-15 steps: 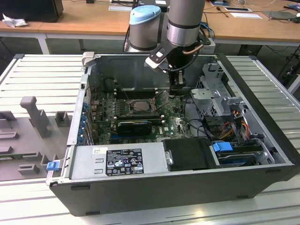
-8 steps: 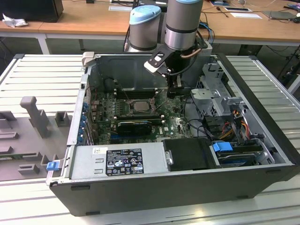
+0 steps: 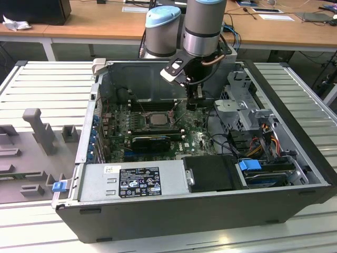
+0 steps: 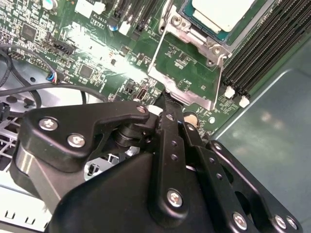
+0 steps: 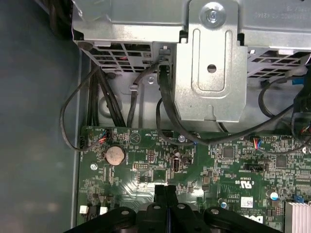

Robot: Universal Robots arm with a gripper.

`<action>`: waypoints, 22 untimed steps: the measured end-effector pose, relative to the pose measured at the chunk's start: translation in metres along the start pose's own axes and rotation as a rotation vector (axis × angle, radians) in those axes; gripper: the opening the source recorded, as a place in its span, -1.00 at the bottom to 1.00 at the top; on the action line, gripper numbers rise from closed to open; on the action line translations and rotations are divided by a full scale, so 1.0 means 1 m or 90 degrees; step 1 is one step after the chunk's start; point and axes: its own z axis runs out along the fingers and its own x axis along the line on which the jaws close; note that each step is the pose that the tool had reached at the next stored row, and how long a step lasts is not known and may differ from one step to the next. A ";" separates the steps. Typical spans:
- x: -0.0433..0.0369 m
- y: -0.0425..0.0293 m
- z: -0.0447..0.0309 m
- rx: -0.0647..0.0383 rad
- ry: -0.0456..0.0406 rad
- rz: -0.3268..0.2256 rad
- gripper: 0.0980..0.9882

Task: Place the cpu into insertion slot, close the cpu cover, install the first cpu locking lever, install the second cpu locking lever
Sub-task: 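Close the cpu cover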

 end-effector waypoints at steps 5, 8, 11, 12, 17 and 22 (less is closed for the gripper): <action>0.0001 -0.0024 -0.0001 0.000 0.0000 0.000 -0.98; 0.0001 -0.0034 -0.0002 0.000 0.0000 0.000 -0.98; 0.0002 -0.0047 -0.0002 0.000 0.0000 0.000 -0.98; 0.0002 -0.0050 -0.0002 0.000 0.0000 0.000 -0.98; 0.0002 -0.0064 -0.0003 0.000 0.0000 0.000 -0.98; 0.0003 -0.0073 -0.0003 0.000 0.0000 0.000 -0.98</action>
